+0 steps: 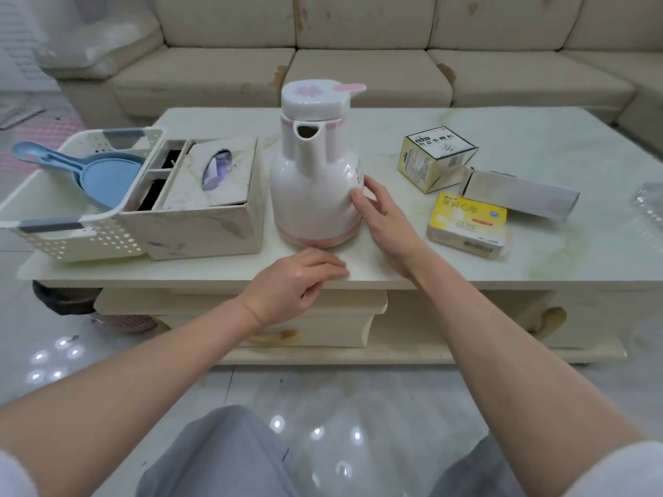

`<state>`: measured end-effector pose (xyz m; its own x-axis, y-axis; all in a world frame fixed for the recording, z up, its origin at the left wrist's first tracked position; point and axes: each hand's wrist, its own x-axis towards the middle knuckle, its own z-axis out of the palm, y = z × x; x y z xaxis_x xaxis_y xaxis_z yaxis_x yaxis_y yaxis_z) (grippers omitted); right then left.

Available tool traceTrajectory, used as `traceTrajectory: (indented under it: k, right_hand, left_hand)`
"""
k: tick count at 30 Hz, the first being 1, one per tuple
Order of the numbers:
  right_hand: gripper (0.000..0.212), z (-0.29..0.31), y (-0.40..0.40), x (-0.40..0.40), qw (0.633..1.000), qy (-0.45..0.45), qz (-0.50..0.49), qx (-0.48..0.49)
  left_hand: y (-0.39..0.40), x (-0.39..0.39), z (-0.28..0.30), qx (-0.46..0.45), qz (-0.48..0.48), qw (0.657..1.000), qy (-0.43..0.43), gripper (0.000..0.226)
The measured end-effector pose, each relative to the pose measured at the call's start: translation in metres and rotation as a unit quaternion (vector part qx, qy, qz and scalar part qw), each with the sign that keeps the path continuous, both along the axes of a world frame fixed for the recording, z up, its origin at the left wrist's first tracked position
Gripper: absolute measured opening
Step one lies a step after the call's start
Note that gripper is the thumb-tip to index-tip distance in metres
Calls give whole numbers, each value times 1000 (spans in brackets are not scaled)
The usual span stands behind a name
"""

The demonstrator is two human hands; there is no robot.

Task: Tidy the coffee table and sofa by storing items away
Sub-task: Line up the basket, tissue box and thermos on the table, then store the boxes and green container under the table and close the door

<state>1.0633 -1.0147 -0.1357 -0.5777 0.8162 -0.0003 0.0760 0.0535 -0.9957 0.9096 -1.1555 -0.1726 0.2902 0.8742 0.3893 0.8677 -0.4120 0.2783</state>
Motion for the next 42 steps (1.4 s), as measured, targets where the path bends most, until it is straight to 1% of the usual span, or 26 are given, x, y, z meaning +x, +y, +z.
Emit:
traceTrajectory:
  k: [3,6,8,9,11,12,13,14,16,17,18,20,22,24,25,26,27,29,31,32,33,34,36,38,40,42]
  right_hand:
    - [62,2,4,3,999,-4,41,-9]
    - [67,9,3,4,996,-41,77,-5]
    - [62,12,-3,10,997,-55,60,1]
    - [55,13,-7,17,998,-54,28,28]
    - [35,13,-12,46,983,-50,-105,145]
    - [26,13,-9,68,958,-66,-185,209]
    - [26,12,0,92,926,-106,-252,260]
    - [35,11,11,115,897,-173,-301,273]
    - [67,5,26,143,859,-327,-346,190]
    - [81,3,33,145,846,-378,-346,149]
    - [90,2,37,140,838,-407,-338,136]
    - [93,0,39,122,839,-418,-316,147]
    - [86,1,36,107,859,-401,-278,156]
    - [71,5,32,106,880,-374,-234,178]
    - [60,8,33,113,881,-358,-230,206]
    - [52,13,39,123,869,-346,-249,250]
    - [48,19,51,133,849,-339,-278,294]
    - [59,31,86,161,826,-375,-283,311]
    - [90,36,120,187,827,-470,-179,251]
    - [106,38,132,199,830,-496,-119,224]
    - [116,41,137,206,833,-509,-71,205]
    - [117,43,139,210,836,-512,-40,193]
    - [102,45,134,212,846,-498,-11,191]
    - [90,38,116,213,859,-475,-19,190]
    - [89,29,89,219,863,-462,-47,199]
    - [92,26,54,236,857,-466,-60,211]
  left_hand:
    - [-2,5,2,-8,-3,1000,14,44]
    - [13,26,5,-44,-15,998,49,52]
    - [33,51,12,-66,-22,996,56,50]
    - [44,62,16,-69,-20,996,55,45]
    - [62,75,19,-58,-19,997,54,32]
    - [67,76,18,-51,-22,997,53,30]
    - [73,77,17,-43,-28,997,52,31]
    - [80,75,13,-41,-34,997,50,32]
    - [83,74,7,-51,-31,997,42,36]
    - [83,75,6,-58,-19,998,32,39]
    - [83,75,4,-64,-7,998,22,43]
    - [84,77,6,-86,20,996,-11,51]
    - [85,82,10,-123,65,988,-74,59]
    - [90,93,17,-141,133,965,-179,68]
    - [94,99,18,-138,158,953,-219,73]
    - [97,104,18,-127,178,949,-226,77]
    - [99,107,18,-116,193,954,-197,80]
    - [100,110,16,-120,209,962,-125,83]
    - [100,108,15,-137,208,963,-99,83]
    - [101,107,14,-144,201,964,-98,85]
    - [103,106,14,-148,191,965,-98,87]
    - [104,104,15,-149,184,966,-101,88]
    - [106,100,17,-133,176,968,-116,89]
    - [104,99,19,-122,174,968,-136,94]
    - [98,101,25,-143,159,968,-131,103]
    - [84,111,29,-162,119,975,-99,106]
